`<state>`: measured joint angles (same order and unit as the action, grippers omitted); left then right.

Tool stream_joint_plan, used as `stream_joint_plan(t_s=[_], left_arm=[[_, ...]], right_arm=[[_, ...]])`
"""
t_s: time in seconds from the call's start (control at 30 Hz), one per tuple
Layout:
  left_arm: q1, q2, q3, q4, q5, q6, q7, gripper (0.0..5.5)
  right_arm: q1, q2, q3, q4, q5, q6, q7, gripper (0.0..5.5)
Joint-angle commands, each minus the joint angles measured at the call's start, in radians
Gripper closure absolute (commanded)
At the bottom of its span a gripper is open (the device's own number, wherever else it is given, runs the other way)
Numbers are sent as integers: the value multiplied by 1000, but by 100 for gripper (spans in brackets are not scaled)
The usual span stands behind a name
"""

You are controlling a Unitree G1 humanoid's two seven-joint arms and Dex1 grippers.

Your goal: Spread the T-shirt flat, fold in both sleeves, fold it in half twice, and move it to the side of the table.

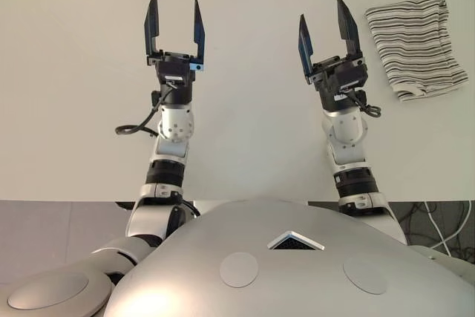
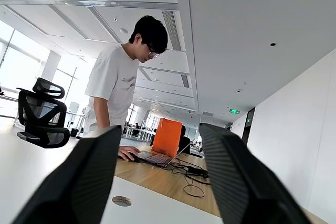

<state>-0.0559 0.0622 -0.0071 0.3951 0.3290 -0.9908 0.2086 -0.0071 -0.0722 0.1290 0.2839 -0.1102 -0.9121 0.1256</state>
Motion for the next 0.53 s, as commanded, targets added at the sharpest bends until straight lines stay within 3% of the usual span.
stream_joint_plan(t_s=[0.03,0.53], left_arm=[[6,1,-2,-15,25,6,18,242],[2,-1,-4,-16,32,18,29,242]], right_arm=[[-21,-11,3,6,15,-2,11,197],[-31,-17,26,50,21,2,30,183]])
